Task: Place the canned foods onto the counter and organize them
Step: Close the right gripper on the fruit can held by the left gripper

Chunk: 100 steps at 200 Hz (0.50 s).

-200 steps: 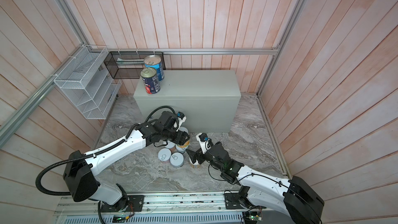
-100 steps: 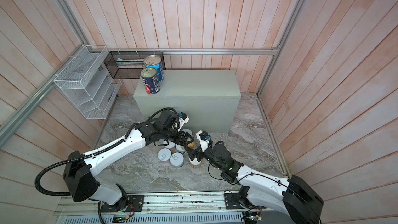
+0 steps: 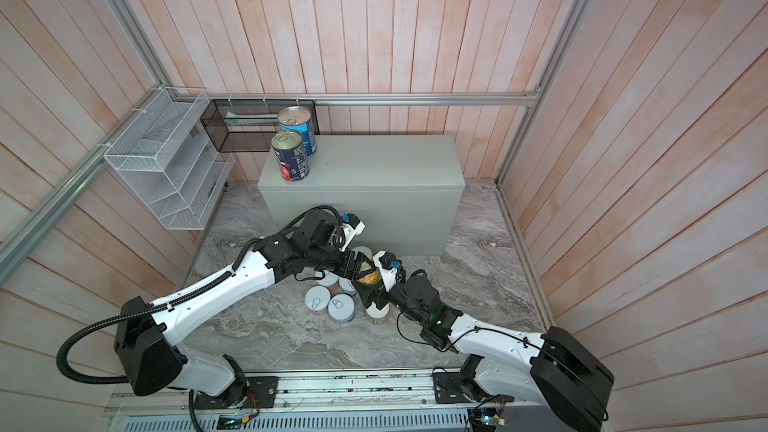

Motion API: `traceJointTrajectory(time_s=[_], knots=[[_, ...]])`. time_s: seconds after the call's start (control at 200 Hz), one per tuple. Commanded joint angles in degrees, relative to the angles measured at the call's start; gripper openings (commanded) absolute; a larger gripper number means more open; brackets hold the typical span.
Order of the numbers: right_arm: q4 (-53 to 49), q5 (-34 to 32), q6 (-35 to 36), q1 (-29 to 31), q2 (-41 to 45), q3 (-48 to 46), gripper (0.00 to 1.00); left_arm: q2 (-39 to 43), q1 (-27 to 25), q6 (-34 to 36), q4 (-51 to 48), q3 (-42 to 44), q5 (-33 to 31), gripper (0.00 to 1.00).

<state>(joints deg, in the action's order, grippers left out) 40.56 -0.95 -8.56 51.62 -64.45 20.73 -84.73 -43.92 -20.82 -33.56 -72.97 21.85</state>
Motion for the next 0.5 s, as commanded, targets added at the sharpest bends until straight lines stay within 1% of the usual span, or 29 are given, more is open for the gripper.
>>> traceJointTrajectory(time_s=[0.0, 0.335, 0.4, 0.495], knots=[[4.17, 0.06, 0.16, 0.29, -0.82, 1.13, 0.96, 1.96, 0.32, -0.19, 3.86, -0.42, 1.81, 0.42], [7.11, -0.01, 0.03, 0.24, -3.13, 1.24, 0.95, 1.70, 0.33, -0.65, 3.95, 0.42, 2.50, 0.42], [7.61, 0.07, 0.02, 0.24, -3.40, 1.20, 0.92, 1.66, 0.33, -0.84, 3.94, 0.46, 2.83, 0.42], [8.02, 0.06, 0.12, 0.26, -3.43, 1.12, 0.85, 1.76, 0.37, -1.31, 4.59, 0.79, 3.38, 0.42]])
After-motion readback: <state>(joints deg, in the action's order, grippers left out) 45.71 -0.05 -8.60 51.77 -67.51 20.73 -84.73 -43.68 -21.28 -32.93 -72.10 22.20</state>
